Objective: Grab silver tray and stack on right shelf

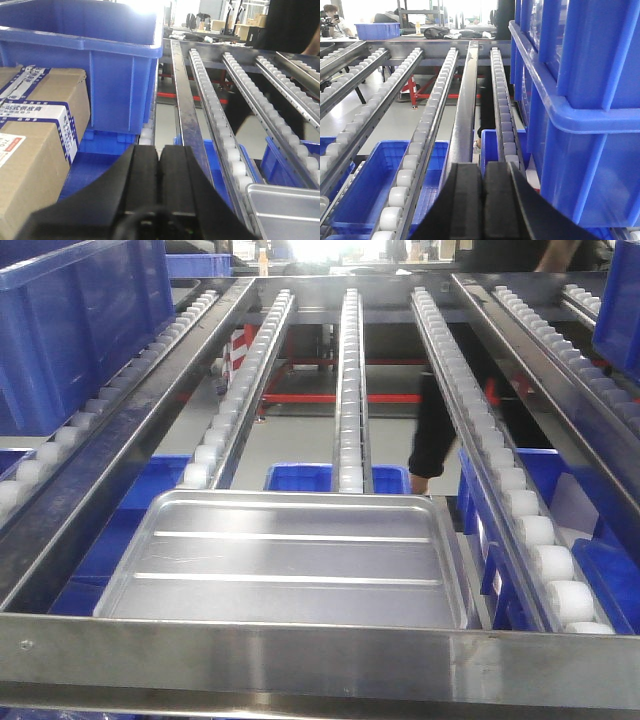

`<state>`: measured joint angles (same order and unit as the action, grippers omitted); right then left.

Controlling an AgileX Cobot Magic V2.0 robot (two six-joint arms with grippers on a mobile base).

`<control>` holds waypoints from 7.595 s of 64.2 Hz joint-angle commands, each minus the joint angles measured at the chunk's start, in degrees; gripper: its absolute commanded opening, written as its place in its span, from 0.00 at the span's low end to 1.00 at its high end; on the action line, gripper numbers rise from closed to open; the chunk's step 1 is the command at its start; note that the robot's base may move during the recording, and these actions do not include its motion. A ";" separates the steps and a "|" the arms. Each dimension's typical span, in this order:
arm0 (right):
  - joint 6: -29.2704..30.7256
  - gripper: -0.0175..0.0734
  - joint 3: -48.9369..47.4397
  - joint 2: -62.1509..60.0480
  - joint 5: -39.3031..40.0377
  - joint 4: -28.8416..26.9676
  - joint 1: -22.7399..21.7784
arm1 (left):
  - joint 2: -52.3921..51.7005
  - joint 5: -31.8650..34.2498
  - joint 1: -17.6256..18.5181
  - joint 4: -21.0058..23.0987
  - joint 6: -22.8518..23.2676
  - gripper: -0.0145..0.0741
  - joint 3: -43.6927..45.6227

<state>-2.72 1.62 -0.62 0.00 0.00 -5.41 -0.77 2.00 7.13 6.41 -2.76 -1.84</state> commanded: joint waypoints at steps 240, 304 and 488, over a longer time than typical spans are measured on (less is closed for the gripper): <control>-21.95 0.35 -62.55 99.26 -34.50 0.00 33.36 | 100.06 -39.96 25.60 -10.84 25.69 0.31 66.80; -21.95 0.25 -62.85 77.00 -45.43 0.34 33.36 | 87.13 -54.41 30.49 -11.96 28.69 0.06 78.99; -21.95 0.25 -62.85 76.57 -46.50 1.45 33.36 | 84.76 -61.56 32.18 -13.15 28.69 0.06 81.88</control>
<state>-26.09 -59.70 78.01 -48.27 0.00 27.94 86.45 -61.21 38.83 -5.94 26.32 78.03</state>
